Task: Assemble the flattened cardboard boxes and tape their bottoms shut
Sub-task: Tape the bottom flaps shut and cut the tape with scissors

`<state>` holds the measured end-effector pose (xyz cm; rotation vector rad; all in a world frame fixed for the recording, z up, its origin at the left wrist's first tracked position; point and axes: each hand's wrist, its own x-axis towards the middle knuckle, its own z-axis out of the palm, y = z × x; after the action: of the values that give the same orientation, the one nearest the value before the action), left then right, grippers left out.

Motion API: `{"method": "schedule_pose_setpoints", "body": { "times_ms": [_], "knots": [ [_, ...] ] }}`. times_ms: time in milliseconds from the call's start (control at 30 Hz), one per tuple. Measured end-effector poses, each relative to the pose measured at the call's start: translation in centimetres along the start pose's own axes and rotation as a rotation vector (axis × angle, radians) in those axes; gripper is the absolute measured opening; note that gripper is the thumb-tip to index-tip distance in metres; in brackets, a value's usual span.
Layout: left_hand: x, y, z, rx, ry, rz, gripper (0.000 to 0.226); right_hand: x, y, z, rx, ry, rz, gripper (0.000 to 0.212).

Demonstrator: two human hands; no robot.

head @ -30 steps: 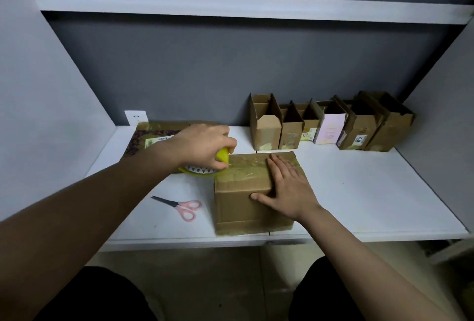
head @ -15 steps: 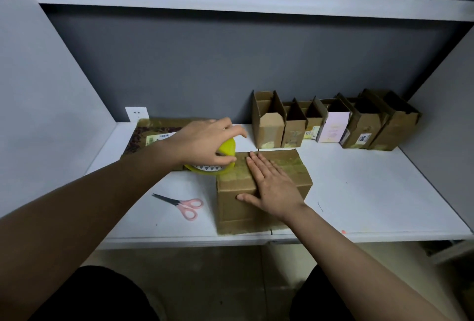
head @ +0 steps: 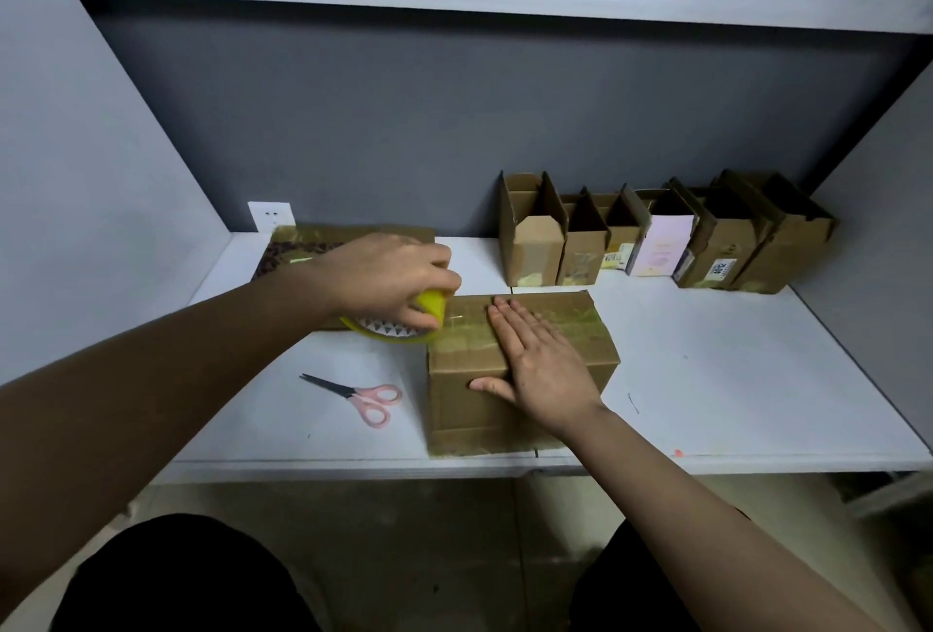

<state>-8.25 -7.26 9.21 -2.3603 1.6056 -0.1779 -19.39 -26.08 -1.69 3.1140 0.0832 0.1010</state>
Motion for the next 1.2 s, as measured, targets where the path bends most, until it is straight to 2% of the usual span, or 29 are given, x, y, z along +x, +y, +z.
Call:
{"method": "schedule_pose_setpoints", "body": {
  "times_ms": [200,400,500,633,867,1000,1067,1200],
  "knots": [
    [-1.5,-1.0,1.2,0.116,-0.111,0.027,0.041,0.1,0.5,-0.2,0.008,0.018,-0.070,0.103],
    [-2.4,-1.1,3.4,0.080,0.029,0.053,0.031,0.2,0.3,-0.2,-0.010,0.049,-0.072,0.101],
    [-2.8,-0.7,4.3,0.066,0.075,0.053,0.035,0.1,0.4,-0.3,-0.005,0.078,-0.081,0.103],
    [-3.2,-0.5,6.1,0.012,0.126,0.044,0.040,-0.1,0.5,-0.3,0.025,0.061,-0.067,0.093],
    [-3.2,1.1,8.6,-0.109,0.128,-0.145,0.044,0.0,0.6,-0.6,0.024,0.048,-0.095,0.080],
    [-2.9,2.8,9.8,-0.331,0.205,-0.289,0.039,-0.1,-1.4,-1.1,0.062,0.112,-0.004,0.083],
    [-2.5,3.6,9.8,-0.370,0.224,-0.312,0.041,0.0,-3.0,-1.0,0.085,0.165,-0.025,0.080],
    [-0.9,6.1,9.0,-0.510,0.178,-0.436,0.045,0.0,-3.4,-0.1,0.112,0.102,-0.078,0.082]
  ]
}}
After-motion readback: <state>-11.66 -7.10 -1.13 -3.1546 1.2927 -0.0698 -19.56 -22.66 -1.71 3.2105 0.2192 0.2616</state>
